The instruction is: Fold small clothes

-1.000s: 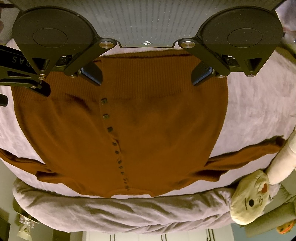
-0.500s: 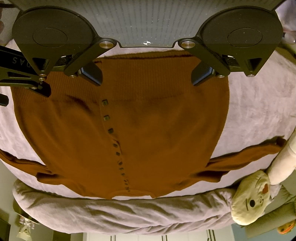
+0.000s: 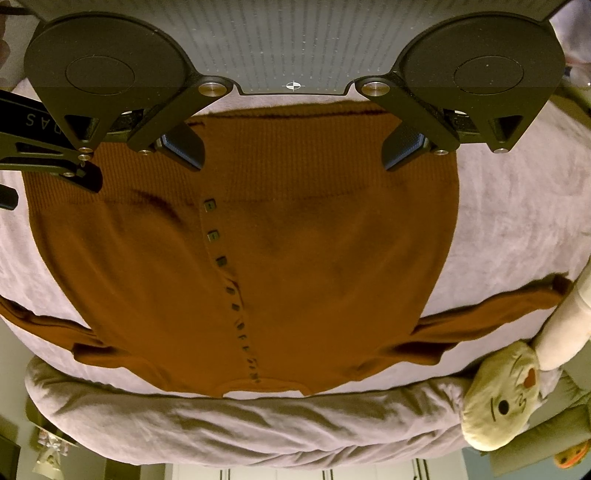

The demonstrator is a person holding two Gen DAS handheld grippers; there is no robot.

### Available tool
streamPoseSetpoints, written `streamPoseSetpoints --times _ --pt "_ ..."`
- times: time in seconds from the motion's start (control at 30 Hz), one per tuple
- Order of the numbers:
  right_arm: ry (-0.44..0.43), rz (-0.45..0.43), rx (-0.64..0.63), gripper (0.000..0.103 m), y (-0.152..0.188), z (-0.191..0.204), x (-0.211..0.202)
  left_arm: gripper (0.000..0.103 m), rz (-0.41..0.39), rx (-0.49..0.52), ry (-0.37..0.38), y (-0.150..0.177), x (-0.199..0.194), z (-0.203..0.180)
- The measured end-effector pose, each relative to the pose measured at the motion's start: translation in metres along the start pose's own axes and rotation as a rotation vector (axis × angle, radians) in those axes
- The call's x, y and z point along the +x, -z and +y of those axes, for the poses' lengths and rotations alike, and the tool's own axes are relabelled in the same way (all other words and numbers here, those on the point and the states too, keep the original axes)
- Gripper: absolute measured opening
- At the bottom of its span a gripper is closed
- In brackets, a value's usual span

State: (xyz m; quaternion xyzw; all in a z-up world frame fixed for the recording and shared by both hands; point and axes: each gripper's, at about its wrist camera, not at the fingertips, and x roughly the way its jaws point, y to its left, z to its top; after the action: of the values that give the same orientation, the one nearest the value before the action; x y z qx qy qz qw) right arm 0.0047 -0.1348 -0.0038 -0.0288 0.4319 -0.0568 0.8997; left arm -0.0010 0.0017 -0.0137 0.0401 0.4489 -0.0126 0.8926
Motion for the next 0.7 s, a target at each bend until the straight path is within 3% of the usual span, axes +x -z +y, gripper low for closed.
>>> streamPoseSetpoints --times 0.7 --pt "0.0 -0.001 0.002 0.099 0.0008 -0.0001 -0.0004 0.103 0.005 -0.002 0.001 0.0006 0.0003 -0.0004"
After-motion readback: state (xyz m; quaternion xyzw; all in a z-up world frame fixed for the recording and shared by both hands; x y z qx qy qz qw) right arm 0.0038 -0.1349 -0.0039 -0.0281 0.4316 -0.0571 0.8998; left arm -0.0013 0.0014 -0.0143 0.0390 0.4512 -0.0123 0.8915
